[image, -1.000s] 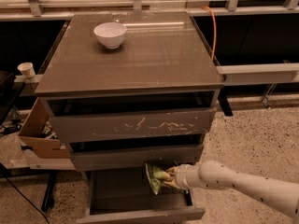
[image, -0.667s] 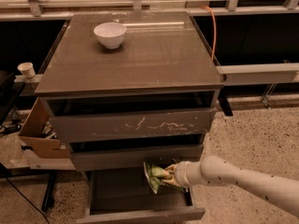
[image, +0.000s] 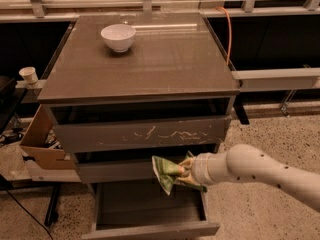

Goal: Pick green jalapeno chip bag from bottom drawer and place on counter

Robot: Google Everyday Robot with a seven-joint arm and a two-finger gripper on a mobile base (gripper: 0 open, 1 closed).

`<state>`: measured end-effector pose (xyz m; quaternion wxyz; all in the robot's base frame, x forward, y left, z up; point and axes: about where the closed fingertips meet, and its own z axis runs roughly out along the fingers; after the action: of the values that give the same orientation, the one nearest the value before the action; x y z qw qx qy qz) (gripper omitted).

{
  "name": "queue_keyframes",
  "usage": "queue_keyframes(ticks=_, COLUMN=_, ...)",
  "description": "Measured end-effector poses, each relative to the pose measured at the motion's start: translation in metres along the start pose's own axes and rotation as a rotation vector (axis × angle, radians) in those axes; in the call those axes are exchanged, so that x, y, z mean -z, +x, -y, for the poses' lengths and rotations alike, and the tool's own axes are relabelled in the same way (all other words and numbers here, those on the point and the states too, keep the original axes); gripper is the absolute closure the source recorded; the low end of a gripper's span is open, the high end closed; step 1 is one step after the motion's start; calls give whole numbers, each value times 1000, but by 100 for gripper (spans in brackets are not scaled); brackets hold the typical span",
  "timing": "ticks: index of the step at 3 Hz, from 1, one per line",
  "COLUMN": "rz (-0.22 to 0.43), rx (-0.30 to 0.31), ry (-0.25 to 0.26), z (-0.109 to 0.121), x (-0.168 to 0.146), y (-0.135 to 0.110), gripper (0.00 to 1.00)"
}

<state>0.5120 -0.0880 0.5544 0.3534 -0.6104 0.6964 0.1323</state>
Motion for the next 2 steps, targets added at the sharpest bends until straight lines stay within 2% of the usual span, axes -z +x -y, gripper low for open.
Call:
queue_keyframes(ticks=1, rz=-10, rx=116, ry=76, z=22, x=82, y=-85, gripper=100)
queue_keyframes(ticks=2, rz=-8, rx=113, ry=73, z=22, x=80, y=-84, gripper=100)
